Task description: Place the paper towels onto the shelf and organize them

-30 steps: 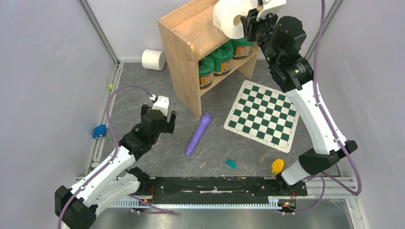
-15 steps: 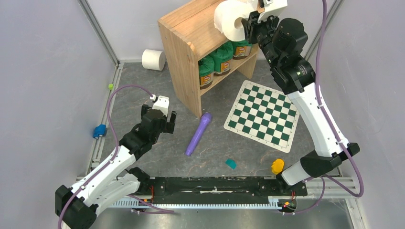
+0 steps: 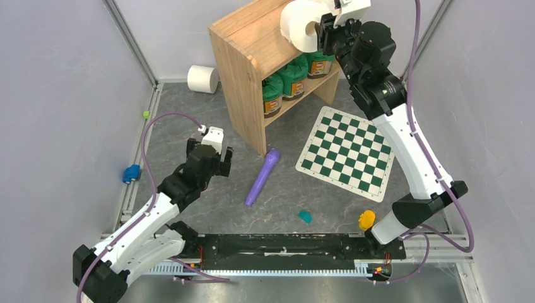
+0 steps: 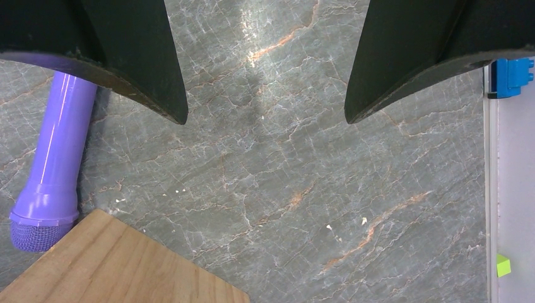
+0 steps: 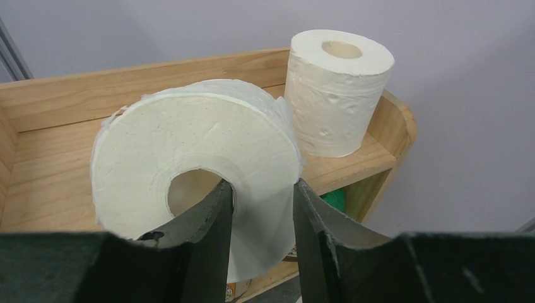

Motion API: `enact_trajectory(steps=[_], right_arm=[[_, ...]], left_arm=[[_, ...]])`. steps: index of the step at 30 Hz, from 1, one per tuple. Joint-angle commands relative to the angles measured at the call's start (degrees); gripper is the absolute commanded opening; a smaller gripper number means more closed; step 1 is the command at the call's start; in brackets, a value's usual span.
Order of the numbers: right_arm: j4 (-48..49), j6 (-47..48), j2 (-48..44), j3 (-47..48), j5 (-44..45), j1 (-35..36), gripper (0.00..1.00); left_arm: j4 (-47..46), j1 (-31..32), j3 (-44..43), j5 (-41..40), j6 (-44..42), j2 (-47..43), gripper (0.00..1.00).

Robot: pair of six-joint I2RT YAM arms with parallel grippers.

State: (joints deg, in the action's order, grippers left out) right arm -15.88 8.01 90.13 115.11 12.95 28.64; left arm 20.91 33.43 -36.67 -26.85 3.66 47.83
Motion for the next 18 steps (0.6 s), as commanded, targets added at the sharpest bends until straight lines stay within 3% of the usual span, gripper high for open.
enact_trajectory(steps=[1,5,13,18], right_arm=[[4.42,0.21,1.68,3.72,0.28,-0.34,0.44],[5.94,0.24,1.73,3.78,0.31,-0.43,0.52],[7.80,1.63,4.37,6.54,1.08,-1.39,0.54],[11.40,2.05,5.87,7.21,-0.48,-1.48,0.75]], left_arm=[[-1.31,-0.38,0.04,-0.22,-1.38,-0.97,1.00],[-1.22,-0.39,0.10,-0.48,-1.33,-1.38,1.00],[-1.13,-0.38,0.12,-0.57,-1.36,-1.52,1.00],[-1.12,-0.38,0.18,-0.48,-1.35,-1.48,1.00]])
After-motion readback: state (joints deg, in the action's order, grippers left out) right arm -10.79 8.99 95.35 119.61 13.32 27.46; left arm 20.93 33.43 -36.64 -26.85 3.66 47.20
